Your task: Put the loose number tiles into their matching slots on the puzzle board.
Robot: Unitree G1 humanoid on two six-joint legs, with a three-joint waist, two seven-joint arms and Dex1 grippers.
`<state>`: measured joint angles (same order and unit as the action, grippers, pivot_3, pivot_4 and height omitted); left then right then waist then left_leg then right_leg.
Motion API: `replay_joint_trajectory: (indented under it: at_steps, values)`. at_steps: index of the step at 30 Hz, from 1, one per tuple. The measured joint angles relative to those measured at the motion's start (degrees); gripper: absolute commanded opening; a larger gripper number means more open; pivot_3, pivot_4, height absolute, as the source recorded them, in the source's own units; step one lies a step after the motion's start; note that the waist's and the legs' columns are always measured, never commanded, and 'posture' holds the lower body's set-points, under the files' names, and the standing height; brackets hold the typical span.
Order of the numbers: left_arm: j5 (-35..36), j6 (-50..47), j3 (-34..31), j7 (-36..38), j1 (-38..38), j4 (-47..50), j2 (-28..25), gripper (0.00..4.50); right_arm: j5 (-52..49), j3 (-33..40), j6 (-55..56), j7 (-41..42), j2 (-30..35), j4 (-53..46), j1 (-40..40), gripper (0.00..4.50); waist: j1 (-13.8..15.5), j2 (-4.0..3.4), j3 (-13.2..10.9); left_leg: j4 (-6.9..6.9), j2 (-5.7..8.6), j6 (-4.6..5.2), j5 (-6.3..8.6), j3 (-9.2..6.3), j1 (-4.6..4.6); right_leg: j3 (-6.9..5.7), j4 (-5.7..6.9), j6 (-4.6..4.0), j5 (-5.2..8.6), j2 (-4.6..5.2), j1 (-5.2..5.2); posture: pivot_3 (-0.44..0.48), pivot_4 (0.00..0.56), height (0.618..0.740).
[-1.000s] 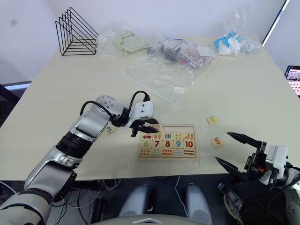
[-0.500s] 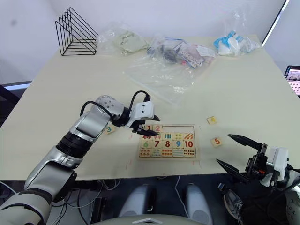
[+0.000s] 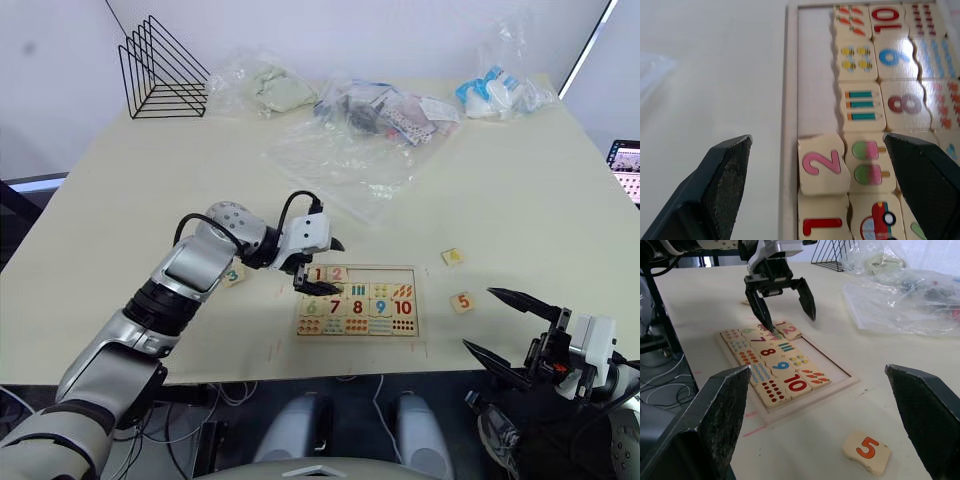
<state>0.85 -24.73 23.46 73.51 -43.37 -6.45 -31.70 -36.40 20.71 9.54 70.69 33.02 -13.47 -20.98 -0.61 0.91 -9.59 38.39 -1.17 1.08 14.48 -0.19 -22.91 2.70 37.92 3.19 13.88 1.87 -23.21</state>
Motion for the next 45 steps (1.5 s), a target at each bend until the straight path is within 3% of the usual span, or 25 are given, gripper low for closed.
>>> replay_joint_trajectory:
  at_steps: [6, 9, 13, 14, 16, 20, 45]
  values:
    - [1.97, 1.45, -3.14, -0.20, -3.18, -5.10, 0.81, 4.47, 0.00, 0.01, 0.00, -0.43, -0.02, 0.00, -0.46, 4.50, -0.03, 0.00, 0.00, 0.00, 0.00, 0.00, 0.00, 0.00, 0.01, 0.00, 0.00, 0.00, 0.00, -0.01, 0.00, 0.000, 0.150, 0.740]
    - [2.69, 3.15, -3.63, -0.11, -3.24, -7.38, 0.83, 3.28, 0.00, 0.01, 0.01, -0.62, -0.03, 0.00, -0.65, 4.50, -0.04, 0.00, 0.00, 0.00, 0.00, 0.00, 0.00, 0.00, 0.00, 0.00, 0.00, 0.00, 0.00, -0.01, 0.00, 0.000, 0.150, 0.740]
    - [2.86, 6.60, -4.84, 0.18, -3.13, -9.97, 0.02, 2.44, 0.00, 0.02, 0.16, -0.90, -0.04, 0.00, -0.83, 4.50, -0.03, 0.00, 0.00, 0.00, 0.00, 0.00, 0.00, 0.00, 0.00, 0.00, 0.00, 0.00, 0.00, 0.00, 0.00, 0.000, 0.150, 0.740]
    - [2.86, 7.51, -4.95, 0.48, -2.68, -10.33, -0.45, 1.91, 0.00, 0.02, 0.41, -0.90, -0.04, 0.00, -0.83, 4.50, -0.03, 0.00, 0.00, 0.00, 0.00, 0.00, 0.00, 0.00, 0.00, 0.00, 0.00, 0.00, 0.00, 0.00, 0.00, 0.000, 0.150, 0.740]
    - [2.85, 8.08, -4.94, 0.82, -2.11, -10.61, -0.68, 1.43, 0.00, 0.02, 0.57, -0.90, -0.04, 0.00, -0.82, 4.50, -0.03, 0.00, 0.00, 0.00, 0.00, 0.00, 0.00, 0.00, 0.00, 0.00, 0.00, 0.00, 0.00, 0.00, 0.00, 0.000, 0.150, 0.740]
    - [2.82, 8.95, -4.89, 2.15, -0.68, -10.81, -1.70, 0.05, 0.00, 0.03, 0.70, -0.95, -0.03, 0.01, -0.82, 4.50, -0.03, 0.00, 0.00, 0.00, 0.00, 0.00, 0.00, -0.01, 0.00, -0.01, 0.01, 0.00, 0.00, 0.00, 0.00, 0.000, 0.150, 0.740]
    - [2.68, 8.73, -4.10, 5.53, 3.63, -7.34, -4.02, 0.05, 0.00, 0.09, 0.78, -1.14, 0.06, 0.01, -1.11, 4.50, 0.02, 0.00, 0.00, -0.01, 0.00, 0.00, 0.00, 0.00, 0.00, 0.00, 0.00, -0.01, 0.00, 0.01, 0.00, 0.000, 0.150, 0.740]
